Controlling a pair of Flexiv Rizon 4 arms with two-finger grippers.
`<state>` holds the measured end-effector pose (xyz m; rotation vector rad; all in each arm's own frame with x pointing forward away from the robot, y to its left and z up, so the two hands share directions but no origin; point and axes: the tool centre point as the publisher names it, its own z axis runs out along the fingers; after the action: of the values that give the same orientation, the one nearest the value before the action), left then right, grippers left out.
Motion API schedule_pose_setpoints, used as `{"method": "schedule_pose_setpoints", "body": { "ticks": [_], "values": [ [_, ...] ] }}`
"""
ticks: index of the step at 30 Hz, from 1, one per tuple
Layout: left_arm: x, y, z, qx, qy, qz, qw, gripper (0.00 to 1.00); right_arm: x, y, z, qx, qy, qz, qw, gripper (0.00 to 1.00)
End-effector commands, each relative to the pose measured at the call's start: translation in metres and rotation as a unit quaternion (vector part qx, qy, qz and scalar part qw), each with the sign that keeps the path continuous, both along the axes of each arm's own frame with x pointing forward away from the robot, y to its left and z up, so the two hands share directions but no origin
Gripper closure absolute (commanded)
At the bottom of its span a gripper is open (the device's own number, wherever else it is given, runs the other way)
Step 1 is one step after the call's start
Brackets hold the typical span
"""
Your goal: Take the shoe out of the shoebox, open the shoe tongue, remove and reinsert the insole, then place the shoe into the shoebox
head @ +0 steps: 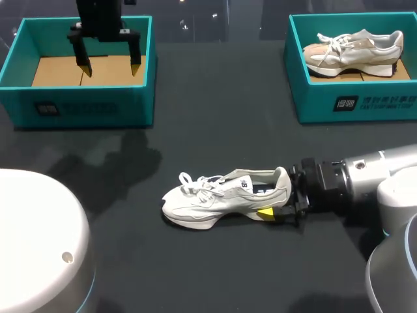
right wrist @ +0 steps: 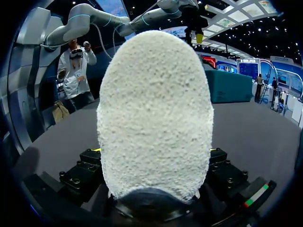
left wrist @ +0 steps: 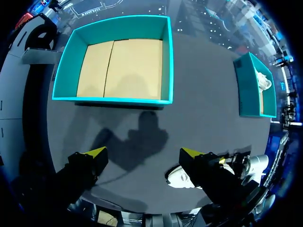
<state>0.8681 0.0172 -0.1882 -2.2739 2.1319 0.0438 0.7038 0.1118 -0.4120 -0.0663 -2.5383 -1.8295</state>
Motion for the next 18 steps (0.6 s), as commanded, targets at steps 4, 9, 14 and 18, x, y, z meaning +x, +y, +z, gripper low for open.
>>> {"method": "schedule_pose_setpoints", "body": {
  "ticks": [4, 9, 14, 18],
  "values": [
    [-0.034, -0.031, 0.005, -0.005, -0.009, -0.017, 1.0, 0.0, 0.0, 0.001, 0.001, -0.002, 0.0, 0.0, 1.0, 1.0],
    [-0.043, -0.039, 0.007, -0.003, -0.014, -0.017, 1.0, 0.0, 0.0, 0.001, 0.001, -0.002, 0.0, 0.0, 1.0, 1.0],
    [-0.043, -0.039, 0.007, -0.003, -0.014, -0.017, 1.0, 0.0, 0.0, 0.001, 0.001, -0.002, 0.0, 0.0, 1.0, 1.0],
    [-0.043, -0.039, 0.007, -0.003, -0.014, -0.017, 1.0, 0.0, 0.0, 0.001, 0.001, -0.002, 0.0, 0.0, 1.0, 1.0]
  ]
}}
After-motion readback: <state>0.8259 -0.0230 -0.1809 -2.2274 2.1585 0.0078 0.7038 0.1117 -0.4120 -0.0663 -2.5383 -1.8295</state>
